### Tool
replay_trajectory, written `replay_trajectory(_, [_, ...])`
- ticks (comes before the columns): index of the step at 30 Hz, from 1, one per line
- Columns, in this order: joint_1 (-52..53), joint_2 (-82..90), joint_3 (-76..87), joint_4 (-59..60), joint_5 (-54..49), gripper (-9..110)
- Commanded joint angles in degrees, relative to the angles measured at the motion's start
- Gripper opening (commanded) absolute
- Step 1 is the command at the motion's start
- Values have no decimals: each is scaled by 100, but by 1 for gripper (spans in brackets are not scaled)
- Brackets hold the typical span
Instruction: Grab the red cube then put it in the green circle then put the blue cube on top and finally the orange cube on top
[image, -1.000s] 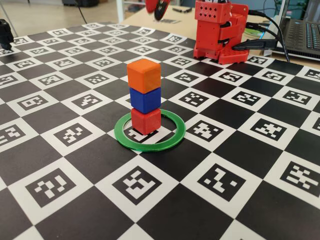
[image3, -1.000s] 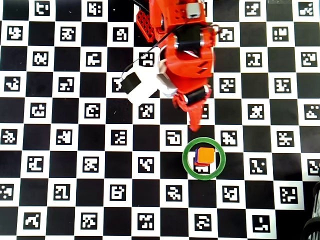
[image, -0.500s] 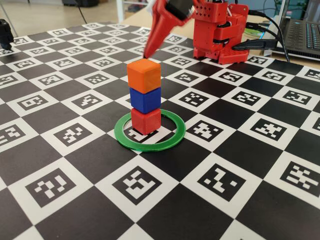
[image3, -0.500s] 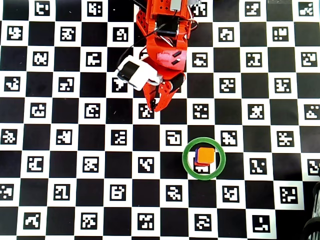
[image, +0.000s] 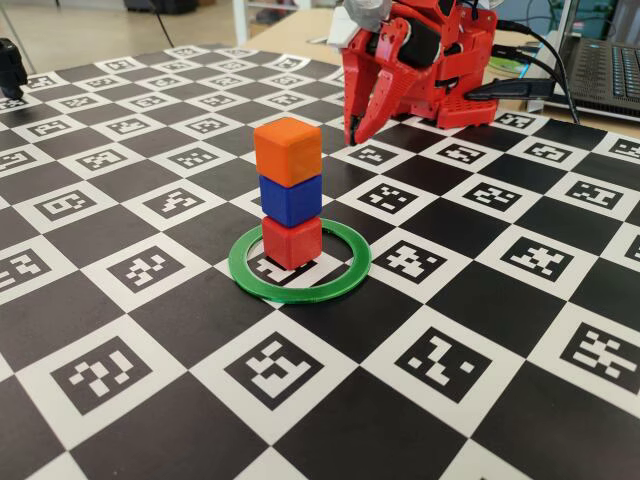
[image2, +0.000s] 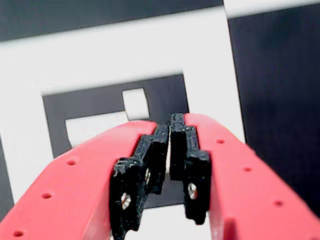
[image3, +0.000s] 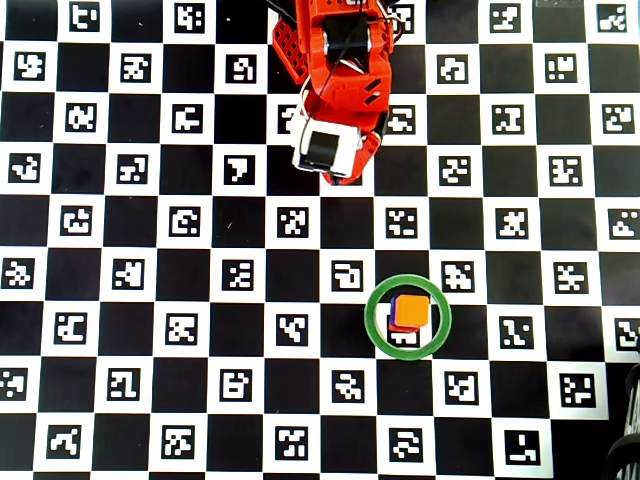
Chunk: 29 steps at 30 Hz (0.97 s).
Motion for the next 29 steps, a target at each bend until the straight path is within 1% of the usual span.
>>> replay_trajectory(1, [18,255,229,457,-114,-6])
replay_trajectory(4, [123,492,229,598,132,-6])
replay_trajectory(29, [141,580,229,650,26,-6])
